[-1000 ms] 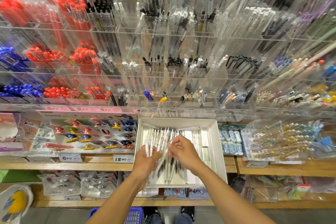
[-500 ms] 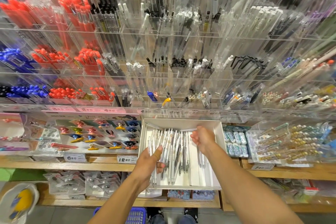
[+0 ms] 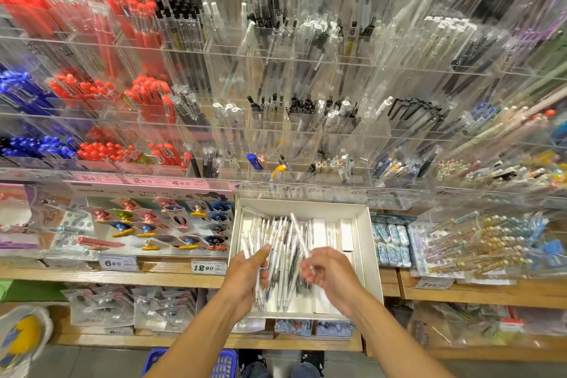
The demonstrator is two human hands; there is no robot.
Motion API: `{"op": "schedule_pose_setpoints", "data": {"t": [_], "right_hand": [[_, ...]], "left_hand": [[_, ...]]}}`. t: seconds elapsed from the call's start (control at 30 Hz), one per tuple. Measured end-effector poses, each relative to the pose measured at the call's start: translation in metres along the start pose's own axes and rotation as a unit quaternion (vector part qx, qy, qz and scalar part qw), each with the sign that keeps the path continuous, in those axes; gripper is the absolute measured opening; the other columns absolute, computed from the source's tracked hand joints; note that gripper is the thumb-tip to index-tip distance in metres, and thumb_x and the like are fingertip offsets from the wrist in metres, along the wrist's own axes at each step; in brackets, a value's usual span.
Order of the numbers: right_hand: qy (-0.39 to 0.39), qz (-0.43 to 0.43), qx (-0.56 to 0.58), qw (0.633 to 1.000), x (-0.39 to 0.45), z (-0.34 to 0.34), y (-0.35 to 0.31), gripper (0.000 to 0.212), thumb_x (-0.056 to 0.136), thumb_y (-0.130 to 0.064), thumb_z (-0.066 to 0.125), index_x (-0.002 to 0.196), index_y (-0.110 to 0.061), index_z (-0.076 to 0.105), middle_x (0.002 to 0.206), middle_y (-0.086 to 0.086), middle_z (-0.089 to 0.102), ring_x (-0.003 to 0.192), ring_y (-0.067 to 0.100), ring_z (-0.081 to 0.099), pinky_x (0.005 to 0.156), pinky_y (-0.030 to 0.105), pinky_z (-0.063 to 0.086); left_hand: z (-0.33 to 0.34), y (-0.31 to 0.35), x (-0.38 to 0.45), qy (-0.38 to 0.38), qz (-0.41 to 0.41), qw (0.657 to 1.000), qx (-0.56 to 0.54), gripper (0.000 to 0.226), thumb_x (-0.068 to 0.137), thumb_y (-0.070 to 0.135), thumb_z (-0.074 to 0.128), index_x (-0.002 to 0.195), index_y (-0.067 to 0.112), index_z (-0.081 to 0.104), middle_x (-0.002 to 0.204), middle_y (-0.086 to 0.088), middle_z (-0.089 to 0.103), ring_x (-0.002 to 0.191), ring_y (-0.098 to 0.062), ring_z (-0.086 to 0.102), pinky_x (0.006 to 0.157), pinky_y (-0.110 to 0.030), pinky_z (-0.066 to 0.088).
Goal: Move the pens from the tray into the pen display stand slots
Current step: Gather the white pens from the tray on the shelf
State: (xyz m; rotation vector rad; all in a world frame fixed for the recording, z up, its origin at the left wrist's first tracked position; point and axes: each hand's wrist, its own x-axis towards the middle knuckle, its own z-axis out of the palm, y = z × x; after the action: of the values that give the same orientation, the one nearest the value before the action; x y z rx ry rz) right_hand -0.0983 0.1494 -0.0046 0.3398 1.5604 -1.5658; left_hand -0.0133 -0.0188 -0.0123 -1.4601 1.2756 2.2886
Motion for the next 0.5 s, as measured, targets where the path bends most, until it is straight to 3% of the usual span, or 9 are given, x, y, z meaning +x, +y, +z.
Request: {"op": "schedule_pose_setpoints", "data": {"t": [0.1,0.2,0.3,0.37,0.43,0.5], "right_hand": [[-0.081,0.007,-0.060,0.995,-0.018,0.016,0.013,0.033,0.083,0.004,0.063,0.115,-0.002,0.056,0.095,0.018,0.071,0.079,0.027,0.067,0.075,0.033,0.055],[-0.126,-0.001,-0.150,0.981,-0.026,0.032,0.025,0.029,0.081,-0.003,0.072,0.108,-0.005,0.060,0.093,0.013,0.073,0.079,0.023,0.070,0.075,0.030,0.056],[-0.177,-0.024,-0.226,0.958,-0.025,0.038,0.019,0.020,0.083,-0.018,0.075,0.099,-0.013,0.064,0.086,0.004,0.074,0.075,0.017,0.071,0.071,0.026,0.057],[-0.205,-0.044,-0.257,0.943,-0.017,0.037,0.004,0.016,0.087,-0.030,0.071,0.093,-0.017,0.067,0.082,0.001,0.074,0.064,0.014,0.067,0.057,0.020,0.052],[-0.156,-0.072,-0.238,0.956,0.000,0.037,-0.010,0.015,0.091,-0.031,0.066,0.091,-0.016,0.068,0.083,0.005,0.074,0.055,0.013,0.060,0.049,0.018,0.045],[-0.056,-0.083,-0.218,0.971,0.026,0.046,-0.020,0.013,0.094,-0.027,0.061,0.096,-0.015,0.066,0.082,0.006,0.073,0.052,0.012,0.058,0.049,0.019,0.044]], "left_hand": [[0.002,0.002,-0.005,-0.025,0.000,1.000,0.000,0.059,0.067,0.050,0.077,0.103,0.006,0.059,0.067,-0.001,0.051,0.055,-0.013,0.047,0.060,-0.027,0.045],[0.000,0.002,-0.006,-0.039,-0.009,0.999,-0.029,0.059,0.075,0.044,0.079,0.111,0.006,0.052,0.090,-0.006,0.056,0.081,-0.020,0.054,0.077,-0.038,0.051],[-0.003,0.003,-0.009,-0.032,0.002,0.999,-0.036,0.032,0.083,0.029,0.074,0.094,0.006,0.055,0.073,-0.004,0.051,0.062,-0.016,0.048,0.060,-0.032,0.048],[-0.006,0.005,-0.012,-0.037,0.009,0.998,-0.050,0.023,0.090,0.024,0.069,0.091,0.006,0.053,0.065,-0.002,0.048,0.054,-0.015,0.044,0.055,-0.031,0.045],[-0.009,0.009,-0.016,-0.044,0.013,0.997,-0.067,0.021,0.095,0.023,0.065,0.098,0.006,0.053,0.065,-0.002,0.048,0.052,-0.014,0.041,0.051,-0.030,0.043],[-0.012,0.014,-0.021,-0.056,0.014,0.994,-0.095,0.017,0.096,0.020,0.062,0.101,0.007,0.054,0.064,-0.002,0.049,0.050,-0.013,0.041,0.047,-0.026,0.040]]}}
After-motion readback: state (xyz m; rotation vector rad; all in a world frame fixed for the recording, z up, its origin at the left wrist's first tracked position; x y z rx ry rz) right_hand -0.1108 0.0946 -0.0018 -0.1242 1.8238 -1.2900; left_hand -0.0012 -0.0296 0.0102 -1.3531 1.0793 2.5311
